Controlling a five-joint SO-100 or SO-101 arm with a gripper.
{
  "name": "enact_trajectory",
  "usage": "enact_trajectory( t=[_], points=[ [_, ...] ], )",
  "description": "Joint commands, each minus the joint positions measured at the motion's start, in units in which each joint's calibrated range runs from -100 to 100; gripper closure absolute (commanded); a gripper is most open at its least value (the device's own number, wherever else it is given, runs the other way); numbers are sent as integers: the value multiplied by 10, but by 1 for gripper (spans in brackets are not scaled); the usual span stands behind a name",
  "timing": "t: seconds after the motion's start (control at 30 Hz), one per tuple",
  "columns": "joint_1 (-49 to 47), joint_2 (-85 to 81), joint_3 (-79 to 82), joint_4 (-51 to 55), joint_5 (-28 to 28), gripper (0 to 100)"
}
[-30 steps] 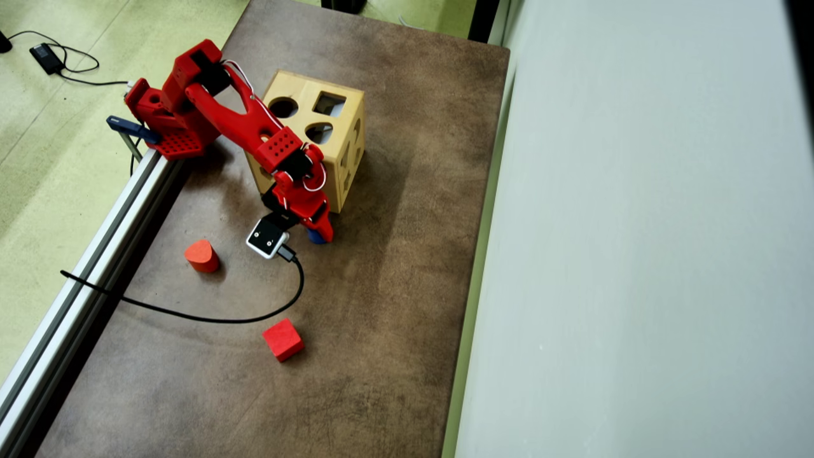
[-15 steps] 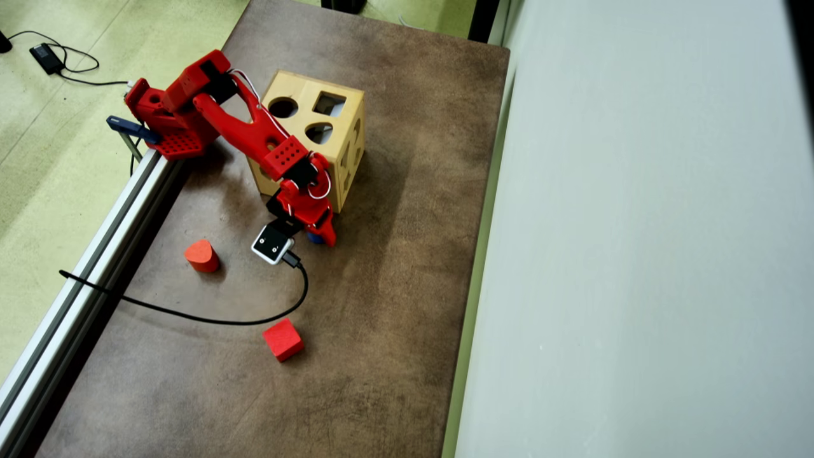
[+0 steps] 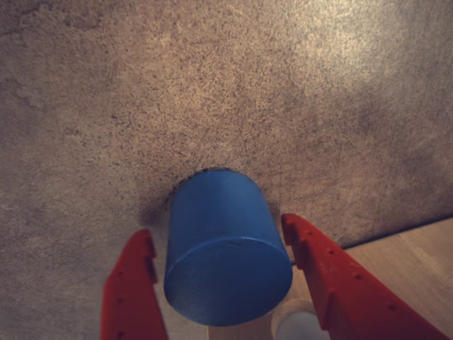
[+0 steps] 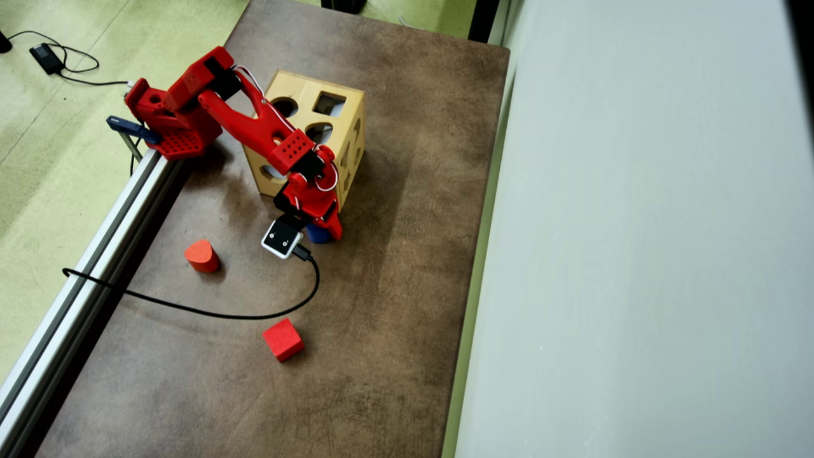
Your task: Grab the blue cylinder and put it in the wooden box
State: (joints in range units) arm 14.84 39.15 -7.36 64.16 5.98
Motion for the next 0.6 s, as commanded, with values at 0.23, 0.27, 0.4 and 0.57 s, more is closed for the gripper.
enact_trajectory(
  t=[0.23, 0.27, 0.4, 0.57],
  points=[
    [-9, -6, -23, -7, -1, 99],
    [-9, -6, -22, -7, -1, 98],
    [-5, -17, -16, 3, 0, 98],
    [-1, -99, -13, 5, 2, 98]
  ],
)
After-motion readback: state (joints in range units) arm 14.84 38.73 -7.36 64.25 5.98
